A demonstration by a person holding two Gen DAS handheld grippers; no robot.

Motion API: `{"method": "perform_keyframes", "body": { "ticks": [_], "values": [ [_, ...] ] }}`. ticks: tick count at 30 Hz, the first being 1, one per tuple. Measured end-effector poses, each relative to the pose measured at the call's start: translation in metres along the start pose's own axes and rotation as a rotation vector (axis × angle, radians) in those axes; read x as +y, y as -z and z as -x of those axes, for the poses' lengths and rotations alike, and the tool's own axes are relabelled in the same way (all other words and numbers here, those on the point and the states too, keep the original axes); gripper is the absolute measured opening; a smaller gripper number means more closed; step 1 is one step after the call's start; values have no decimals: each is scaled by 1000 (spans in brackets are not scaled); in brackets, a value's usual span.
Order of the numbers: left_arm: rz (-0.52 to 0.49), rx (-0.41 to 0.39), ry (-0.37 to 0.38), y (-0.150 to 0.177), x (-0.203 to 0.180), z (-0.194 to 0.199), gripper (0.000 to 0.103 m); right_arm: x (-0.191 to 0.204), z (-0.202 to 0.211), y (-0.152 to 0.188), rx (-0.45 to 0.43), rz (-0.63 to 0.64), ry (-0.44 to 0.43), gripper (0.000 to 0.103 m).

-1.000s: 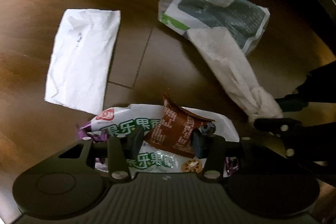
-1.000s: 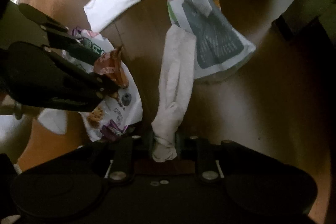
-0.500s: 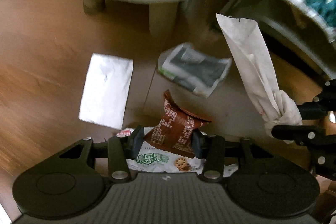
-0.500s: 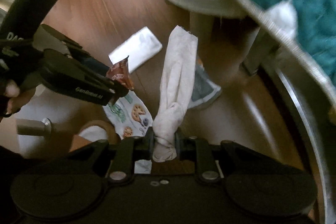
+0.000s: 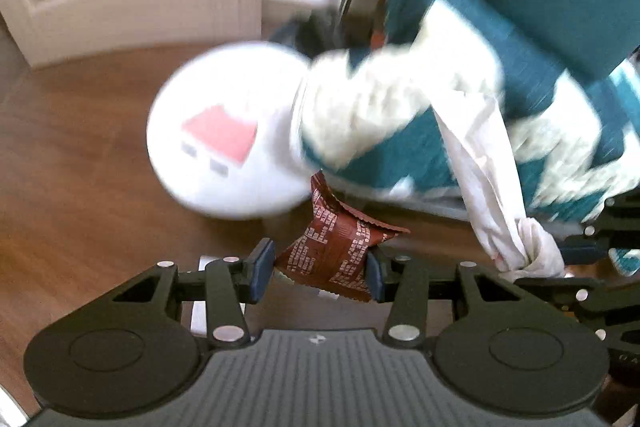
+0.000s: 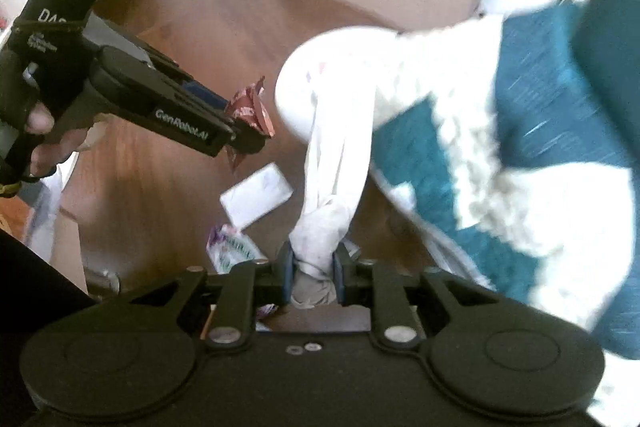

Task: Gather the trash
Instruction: 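Lift the brown wrapper and white tissue and carry them over the wastebasket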

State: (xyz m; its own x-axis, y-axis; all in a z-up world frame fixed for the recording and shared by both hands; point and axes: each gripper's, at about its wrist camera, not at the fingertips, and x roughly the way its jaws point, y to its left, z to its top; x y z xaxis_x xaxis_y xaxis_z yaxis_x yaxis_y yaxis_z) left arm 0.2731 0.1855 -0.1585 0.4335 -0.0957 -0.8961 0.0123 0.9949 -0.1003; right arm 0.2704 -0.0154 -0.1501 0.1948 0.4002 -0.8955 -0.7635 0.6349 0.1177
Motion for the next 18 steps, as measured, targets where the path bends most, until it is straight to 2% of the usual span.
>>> {"method": "perform_keyframes", "body": {
  "ticks": [10, 18],
  "values": [
    [-16, -180, -12, -31, -57, 117, 46, 13, 141, -6, -220, -17, 121, 19],
    [-85, -340, 3, -52, -112, 201, 46, 10, 237, -9, -382, -44, 221, 19]
  ]
}}
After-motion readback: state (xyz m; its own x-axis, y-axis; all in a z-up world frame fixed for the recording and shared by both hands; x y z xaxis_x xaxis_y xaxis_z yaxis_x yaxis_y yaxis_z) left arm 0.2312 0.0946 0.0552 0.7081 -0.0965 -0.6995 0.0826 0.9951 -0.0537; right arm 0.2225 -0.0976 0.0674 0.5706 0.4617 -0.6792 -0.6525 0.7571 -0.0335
